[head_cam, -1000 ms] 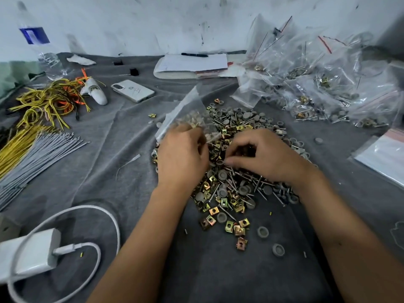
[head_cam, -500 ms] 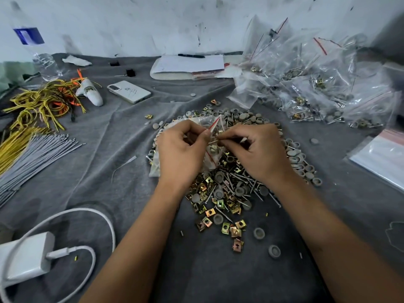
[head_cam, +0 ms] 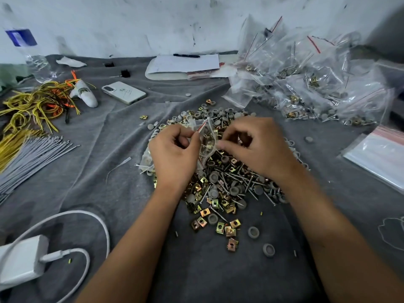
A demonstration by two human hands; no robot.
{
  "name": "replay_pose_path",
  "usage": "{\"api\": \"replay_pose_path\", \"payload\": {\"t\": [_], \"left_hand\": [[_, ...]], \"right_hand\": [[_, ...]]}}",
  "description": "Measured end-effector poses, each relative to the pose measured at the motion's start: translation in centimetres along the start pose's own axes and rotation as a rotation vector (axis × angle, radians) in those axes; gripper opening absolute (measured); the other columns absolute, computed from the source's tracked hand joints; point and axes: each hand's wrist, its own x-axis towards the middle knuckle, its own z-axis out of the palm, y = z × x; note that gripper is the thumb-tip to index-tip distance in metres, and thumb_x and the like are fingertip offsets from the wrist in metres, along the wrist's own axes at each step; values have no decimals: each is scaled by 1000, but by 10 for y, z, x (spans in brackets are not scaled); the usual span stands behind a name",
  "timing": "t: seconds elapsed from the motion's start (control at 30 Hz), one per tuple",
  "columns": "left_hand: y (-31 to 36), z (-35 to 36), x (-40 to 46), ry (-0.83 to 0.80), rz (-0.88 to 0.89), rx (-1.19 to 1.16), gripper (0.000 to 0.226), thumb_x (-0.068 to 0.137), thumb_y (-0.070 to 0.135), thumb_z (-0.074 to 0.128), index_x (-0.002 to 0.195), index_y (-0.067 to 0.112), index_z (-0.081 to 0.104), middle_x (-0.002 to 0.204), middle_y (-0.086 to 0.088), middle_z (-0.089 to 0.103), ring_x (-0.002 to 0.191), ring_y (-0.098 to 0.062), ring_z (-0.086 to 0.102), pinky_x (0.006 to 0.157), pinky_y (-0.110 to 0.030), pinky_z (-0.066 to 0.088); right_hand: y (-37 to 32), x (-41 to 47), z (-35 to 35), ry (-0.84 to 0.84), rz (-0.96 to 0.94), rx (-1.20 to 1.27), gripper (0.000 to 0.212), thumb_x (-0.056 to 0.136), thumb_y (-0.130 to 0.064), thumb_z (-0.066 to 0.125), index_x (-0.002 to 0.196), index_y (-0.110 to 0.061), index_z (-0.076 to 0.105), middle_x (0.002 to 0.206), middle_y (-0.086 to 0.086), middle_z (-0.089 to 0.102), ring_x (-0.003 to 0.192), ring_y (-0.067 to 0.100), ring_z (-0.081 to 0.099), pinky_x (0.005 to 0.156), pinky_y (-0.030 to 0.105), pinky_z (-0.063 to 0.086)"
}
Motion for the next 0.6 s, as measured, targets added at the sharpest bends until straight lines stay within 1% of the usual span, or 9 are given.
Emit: {"api": "replay_pose_path", "payload": {"t": [0.07,0.1,0.17,0.23,0.33,0.43,0.5,0.53,0.6], "left_hand": [[0,1,0,1,-3,5,14,86,10,77,73,11,71,60,4,58,53,-7,48,55,-27,40],[0,1,0,-3,-1,15,14,86,10,77,73,11,71,60,4,57,53,-7,48,54,-27,40],[-1,2,0,-15,12,33,15,86,11,77,72,13,71,59,4,57,53,-8,49,54,-27,41],[-3,3,1,-24,21,39,14,85,12,76,72,14,72,59,4,57,53,-9,50,54,-27,41],[-4,3,1,-23,30,34,13,85,13,75,72,14,71,59,7,55,54,-7,48,55,-27,40],[-4,4,0,-20,36,40,12,84,16,73,72,15,72,59,9,55,54,-6,48,55,-28,41],[-5,3,1,-19,34,39,11,84,16,74,73,15,72,59,10,56,54,-6,49,55,-28,42],[-4,4,1,-18,33,35,11,85,15,74,74,15,72,60,10,57,54,-5,50,56,-27,43],[-4,4,1,-10,36,38,12,85,14,75,74,15,72,60,10,57,54,-4,50,55,-27,44]], "right_hand": [[4,-1,-8,-280,84,-91,45,69,-74,73,75,-30,73,70,-15,68,66,0,62,64,29,54],[4,-1,-8,-416,123,-158,48,64,-79,72,73,-32,72,68,-16,68,64,0,62,64,31,55],[4,0,-3,-557,148,-209,40,67,-72,78,72,-33,74,70,-18,69,66,-1,63,65,32,56],[3,2,0,-600,140,-178,27,76,-59,81,77,-32,76,75,-19,70,72,-2,64,72,33,57],[1,1,0,-624,153,-137,13,82,-42,81,80,-30,76,76,-18,70,73,-1,65,74,35,57],[-1,-2,1,-605,176,-103,8,80,-30,78,75,-28,72,71,-12,69,66,3,64,64,33,57],[0,-3,1,-512,196,-11,10,85,-26,76,77,-28,69,73,-12,68,68,1,64,60,23,51],[0,-2,1,-431,208,56,10,88,-25,73,81,-28,67,77,-11,67,70,-1,63,60,16,48],[1,0,0,-230,223,211,9,95,-21,67,88,-24,63,81,-10,64,69,-2,59,62,12,46]]}}
